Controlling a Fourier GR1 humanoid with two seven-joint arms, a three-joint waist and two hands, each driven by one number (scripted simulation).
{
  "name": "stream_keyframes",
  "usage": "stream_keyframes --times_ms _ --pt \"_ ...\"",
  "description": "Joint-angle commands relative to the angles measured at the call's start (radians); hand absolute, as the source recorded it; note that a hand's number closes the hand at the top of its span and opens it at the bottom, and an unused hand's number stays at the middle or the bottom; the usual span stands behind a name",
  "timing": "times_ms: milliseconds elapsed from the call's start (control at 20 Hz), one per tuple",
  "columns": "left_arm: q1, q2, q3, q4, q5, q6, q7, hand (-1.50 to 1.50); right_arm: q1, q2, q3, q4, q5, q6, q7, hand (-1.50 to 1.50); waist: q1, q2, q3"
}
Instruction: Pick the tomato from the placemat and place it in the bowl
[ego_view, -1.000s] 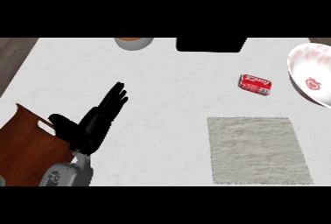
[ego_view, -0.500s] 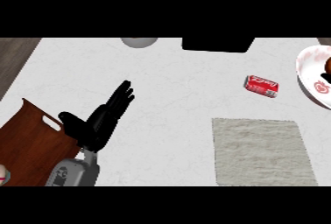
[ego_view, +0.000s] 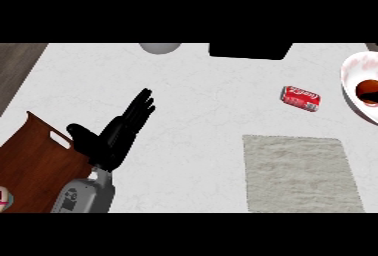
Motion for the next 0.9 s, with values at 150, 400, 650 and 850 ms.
stream_keyframes --times_ms 150,400,650,850 --pt "0.047 0.034 0.035 0.009 0.010 -0.018 -0.028 0.00 -0.051 0.008 -0.280 0.030 -0.296 0.082 -0.182 -1.50 -0.029 -0.010 0.002" --pt "0.035 0.000 0.019 -0.029 -0.002 0.029 0.013 0.00 0.017 -0.059 -0.388 0.051 -0.426 0.292 -0.360 -1.50 -0.058 -0.021 -0.001" --pt "0.050 0.014 0.039 -0.032 0.010 0.021 0.021 0.00 0.169 -0.173 -0.458 0.066 -0.518 0.540 -0.478 -1.50 -0.085 -0.030 -0.004" --pt "0.088 0.066 0.082 -0.081 0.033 0.000 0.039 0.00 0.286 -0.216 -0.492 0.029 -0.580 0.673 -0.563 -1.50 -0.094 -0.035 -0.005"
